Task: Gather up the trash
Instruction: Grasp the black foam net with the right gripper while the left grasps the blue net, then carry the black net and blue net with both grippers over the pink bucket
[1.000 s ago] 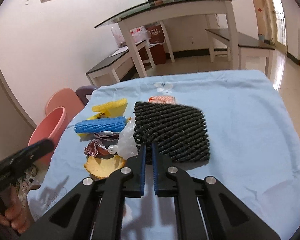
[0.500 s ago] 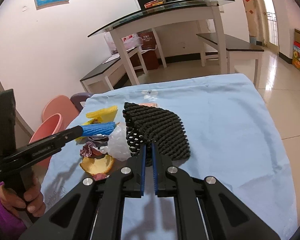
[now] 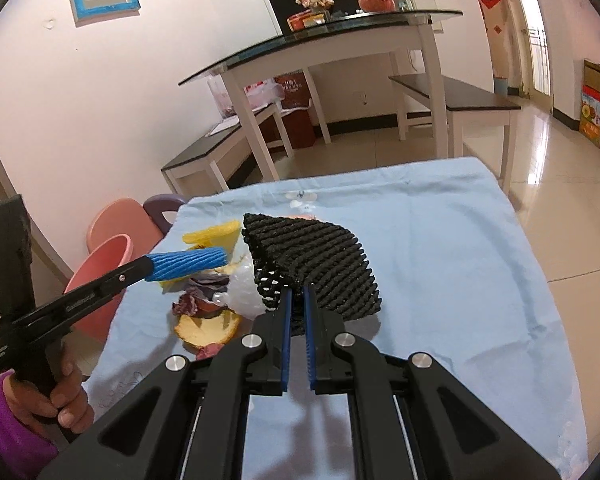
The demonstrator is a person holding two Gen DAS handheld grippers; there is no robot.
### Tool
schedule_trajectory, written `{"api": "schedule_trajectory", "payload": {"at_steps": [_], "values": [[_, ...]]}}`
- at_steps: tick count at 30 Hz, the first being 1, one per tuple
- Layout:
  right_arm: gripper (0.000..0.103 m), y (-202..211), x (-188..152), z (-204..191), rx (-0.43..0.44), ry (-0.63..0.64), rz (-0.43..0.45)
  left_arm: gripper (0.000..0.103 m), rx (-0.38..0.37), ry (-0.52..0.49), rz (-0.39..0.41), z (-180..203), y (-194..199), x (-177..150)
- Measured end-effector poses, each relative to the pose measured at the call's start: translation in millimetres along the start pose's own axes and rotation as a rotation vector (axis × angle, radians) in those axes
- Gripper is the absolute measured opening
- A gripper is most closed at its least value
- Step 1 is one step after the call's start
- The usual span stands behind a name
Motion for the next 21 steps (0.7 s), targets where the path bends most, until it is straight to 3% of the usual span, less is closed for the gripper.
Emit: {"api": "schedule_trajectory", "payload": {"at_steps": [11,21], "values": [[0.006,20,11,-36,0.063,0.051,0.061,0.005,0.019,0.000,0.124,-14,62,9],[0.006,-2,15,-114,0.201,0.146,0.052,0.005,0.148,0.051,0.218,-66,111,18]]}}
Point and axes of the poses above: each gripper's, at about its wrist camera, not at the fingertips, and y roughly against the way its jaws point, z to its right, x to its top, the point moved 2 cm from there along -y, roughly the way its jaws point, and after that the axes turned 14 degrees about z, right-handed, at the moved point
